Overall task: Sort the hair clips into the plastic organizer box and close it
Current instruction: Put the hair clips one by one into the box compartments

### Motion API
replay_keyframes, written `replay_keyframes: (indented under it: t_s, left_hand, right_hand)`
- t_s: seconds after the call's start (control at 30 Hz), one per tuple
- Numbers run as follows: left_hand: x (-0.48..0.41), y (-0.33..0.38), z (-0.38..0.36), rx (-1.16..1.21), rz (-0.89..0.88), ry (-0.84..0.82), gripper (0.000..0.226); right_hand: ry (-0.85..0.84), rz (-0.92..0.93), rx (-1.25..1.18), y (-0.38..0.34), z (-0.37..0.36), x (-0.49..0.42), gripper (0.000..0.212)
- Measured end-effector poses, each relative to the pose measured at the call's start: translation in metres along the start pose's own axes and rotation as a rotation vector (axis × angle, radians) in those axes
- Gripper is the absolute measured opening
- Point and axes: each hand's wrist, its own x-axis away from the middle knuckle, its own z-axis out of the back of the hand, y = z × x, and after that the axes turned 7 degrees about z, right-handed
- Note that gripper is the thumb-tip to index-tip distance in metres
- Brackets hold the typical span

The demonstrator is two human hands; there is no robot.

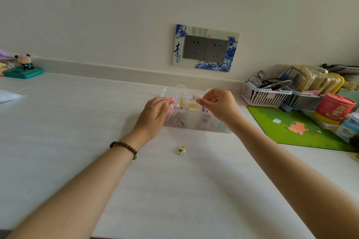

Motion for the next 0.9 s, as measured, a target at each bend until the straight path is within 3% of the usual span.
replay_keyframes:
  t_s: [0.27, 0.43, 0.53, 0.63, 0.8, 0.9]
  left_hand:
    - [-0.001, 0.0, 0.001, -0.016, -0.001, -0.006, 0.043]
    - [-0.001, 0.0, 0.001, -0.013, 0.007, -0.003, 0.043]
    - [-0.002, -0.001, 0.0, -0.016, 0.002, 0.002, 0.045]
    - [-0.002, -0.002, 0.0, -0.033, -0.006, -0.002, 0.052]
    - [-0.001, -0.001, 0.0, -0.042, -0.002, 0.01, 0.044]
    - [-0.002, -0.003, 0.0, -0.049, -0.003, 0.006, 0.044]
  right_hand:
    - [-0.008, 0.029, 0.178, -0.005, -0.039, -0.016, 0.023]
    - [-0.119, 0.097, 0.262, -0.003, -0.04, -0.013, 0.053]
    - [-0.105, 0.158, 0.231, -0.002, -0.03, -0.002, 0.049]
    - [-0.072, 0.216, 0.008, -0.012, -0.018, 0.023, 0.035]
    - [-0.515, 0.246, -0.028, -0.008, -0.018, 0.068, 0.012]
    - [-0.558, 0.249, 0.009, 0.004, -0.025, 0.078, 0.02]
